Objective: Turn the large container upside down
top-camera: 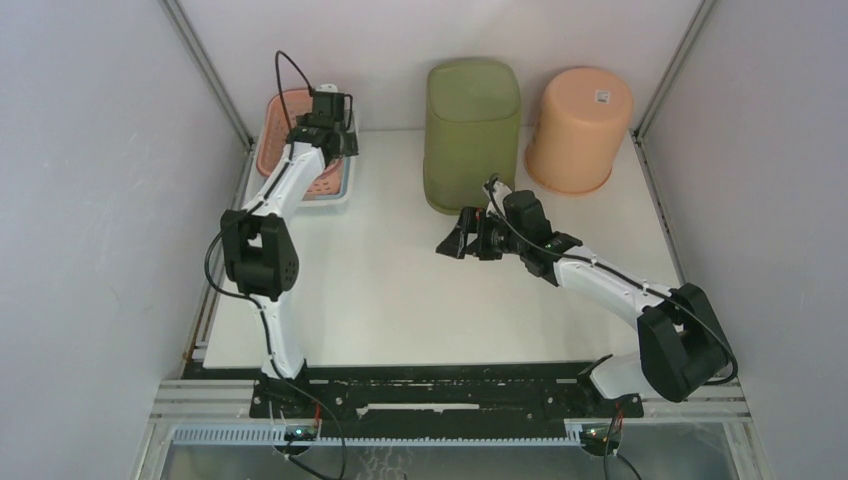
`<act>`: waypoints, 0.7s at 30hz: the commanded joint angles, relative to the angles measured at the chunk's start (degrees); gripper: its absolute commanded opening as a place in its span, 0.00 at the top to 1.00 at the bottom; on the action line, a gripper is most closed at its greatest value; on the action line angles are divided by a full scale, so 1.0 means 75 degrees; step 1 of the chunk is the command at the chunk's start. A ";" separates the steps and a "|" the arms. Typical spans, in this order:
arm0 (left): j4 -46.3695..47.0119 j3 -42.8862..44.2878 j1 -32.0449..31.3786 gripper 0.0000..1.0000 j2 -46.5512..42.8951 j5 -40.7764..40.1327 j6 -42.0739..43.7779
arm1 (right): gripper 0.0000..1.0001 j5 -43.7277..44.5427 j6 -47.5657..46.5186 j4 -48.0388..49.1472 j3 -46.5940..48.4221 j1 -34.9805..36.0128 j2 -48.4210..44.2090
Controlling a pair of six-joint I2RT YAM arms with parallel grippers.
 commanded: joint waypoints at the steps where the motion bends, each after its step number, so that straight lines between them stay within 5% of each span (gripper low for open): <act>1: -0.0091 0.0382 0.0088 0.21 0.0232 0.0204 0.0164 | 0.02 -0.0354 -0.0061 0.0585 -0.0130 -0.0073 0.0090; 8: -0.0242 0.0605 0.0111 0.46 0.0583 0.0523 0.0127 | 0.02 -0.0438 -0.0005 0.0678 -0.0234 -0.0085 0.0119; 9: -0.0322 0.0719 0.0108 0.55 0.0637 0.0512 0.0118 | 0.02 -0.0435 0.0000 0.0677 -0.0231 -0.0085 0.0122; 11: -0.0520 0.0933 0.0125 0.97 0.0716 0.0381 0.0054 | 0.02 -0.0456 0.0028 0.0680 -0.0228 -0.0079 0.0102; 21: 0.0256 0.0432 0.0121 1.00 -0.0877 -0.0627 -0.0124 | 0.02 -0.0390 0.0163 0.0721 -0.0341 0.0034 -0.0124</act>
